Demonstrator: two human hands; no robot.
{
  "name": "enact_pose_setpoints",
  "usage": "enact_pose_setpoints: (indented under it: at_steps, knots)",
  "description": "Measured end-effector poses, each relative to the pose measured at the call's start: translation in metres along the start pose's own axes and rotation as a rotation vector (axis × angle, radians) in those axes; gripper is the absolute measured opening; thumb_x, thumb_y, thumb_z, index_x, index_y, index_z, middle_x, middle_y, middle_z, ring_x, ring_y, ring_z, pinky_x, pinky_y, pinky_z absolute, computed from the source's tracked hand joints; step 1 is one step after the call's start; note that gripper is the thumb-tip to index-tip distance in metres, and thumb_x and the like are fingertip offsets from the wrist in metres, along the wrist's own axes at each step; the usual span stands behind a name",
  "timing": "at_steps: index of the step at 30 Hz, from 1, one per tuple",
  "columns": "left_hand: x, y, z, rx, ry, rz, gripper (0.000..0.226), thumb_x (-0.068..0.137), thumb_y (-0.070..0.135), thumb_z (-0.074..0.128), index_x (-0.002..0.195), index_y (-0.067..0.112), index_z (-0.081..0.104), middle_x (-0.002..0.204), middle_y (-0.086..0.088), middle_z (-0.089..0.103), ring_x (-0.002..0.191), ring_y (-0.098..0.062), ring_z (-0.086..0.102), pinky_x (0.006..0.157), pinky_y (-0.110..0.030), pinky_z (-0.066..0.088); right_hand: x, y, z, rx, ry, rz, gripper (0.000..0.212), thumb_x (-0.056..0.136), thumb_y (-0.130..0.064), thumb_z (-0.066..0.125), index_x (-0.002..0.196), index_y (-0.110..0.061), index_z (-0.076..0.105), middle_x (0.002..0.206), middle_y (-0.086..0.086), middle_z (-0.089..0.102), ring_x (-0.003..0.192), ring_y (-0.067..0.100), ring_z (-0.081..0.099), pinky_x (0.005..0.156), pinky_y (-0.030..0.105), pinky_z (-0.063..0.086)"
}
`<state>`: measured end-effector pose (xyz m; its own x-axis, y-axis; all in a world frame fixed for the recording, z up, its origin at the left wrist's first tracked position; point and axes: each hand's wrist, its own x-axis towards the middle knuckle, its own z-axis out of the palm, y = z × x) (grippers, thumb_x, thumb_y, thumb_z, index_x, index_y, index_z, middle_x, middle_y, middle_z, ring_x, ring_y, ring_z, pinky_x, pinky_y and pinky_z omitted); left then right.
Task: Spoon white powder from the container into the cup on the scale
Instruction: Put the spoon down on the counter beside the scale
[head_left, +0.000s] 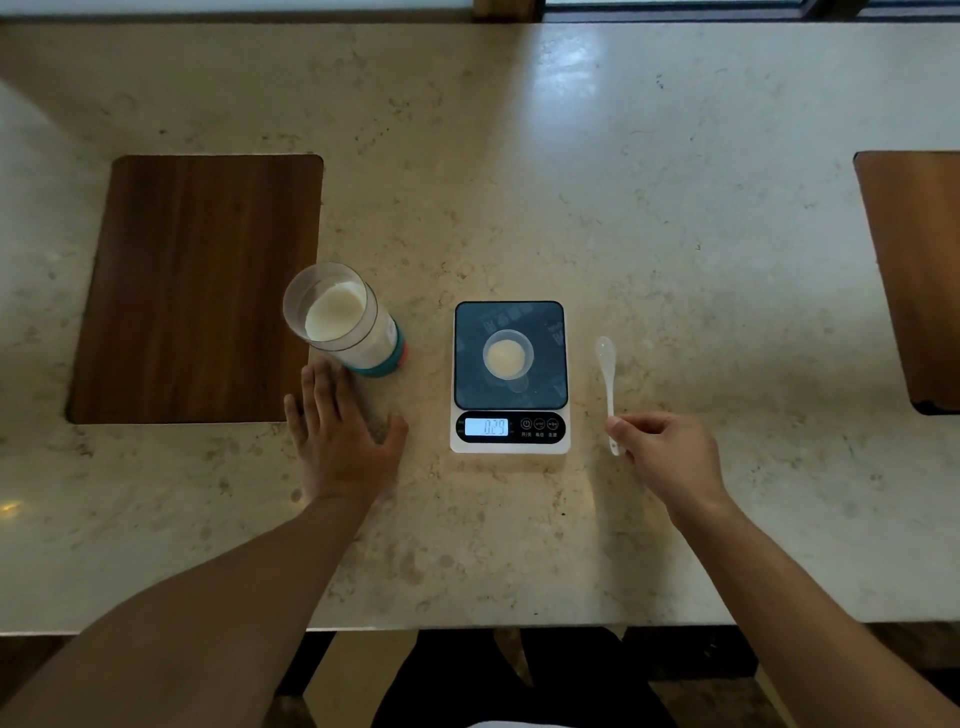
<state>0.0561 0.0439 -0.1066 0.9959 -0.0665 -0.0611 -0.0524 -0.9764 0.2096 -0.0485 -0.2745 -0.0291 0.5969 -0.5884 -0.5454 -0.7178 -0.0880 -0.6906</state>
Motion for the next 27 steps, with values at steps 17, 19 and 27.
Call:
enact_pose_setpoints:
  at_steps: [17,19,27]
  knots:
    - [0.0,0.0,-0.001,-0.003,0.009,0.002,0.095,0.087,0.065,0.037,0.158,0.005,0.017,0.166,-0.017,0.017,0.156,-0.028,0.007,0.125,-0.05,0.002,0.0,0.005,0.011,-0.126,0.038,-0.078,0.013,0.084,-0.024,0.077,0.076,-0.033,0.076,0.061,-0.021,0.071,0.058,-0.002,0.067,0.061,0.019,0.052]
    - [0.0,-0.001,-0.001,-0.001,0.006,0.003,0.095,0.087,0.065,0.037,0.158,0.005,0.017,0.167,-0.016,0.016,0.156,-0.028,0.007,0.125,-0.051,0.002,0.0,0.006,0.012,-0.122,0.039,-0.084,0.015,0.084,-0.024,0.077,0.073,-0.034,0.075,0.062,-0.019,0.071,0.058,-0.001,0.067,0.063,0.022,0.054]
    - [-0.001,0.003,-0.005,-0.007,0.002,0.008,0.095,0.087,0.064,0.036,0.158,0.005,0.015,0.167,-0.017,0.015,0.156,-0.029,0.007,0.125,-0.053,0.004,0.001,0.008,0.015,-0.131,0.046,-0.061,0.003,0.083,-0.025,0.078,0.083,-0.027,0.08,0.068,-0.015,0.074,0.061,-0.001,0.069,0.068,0.027,0.06]
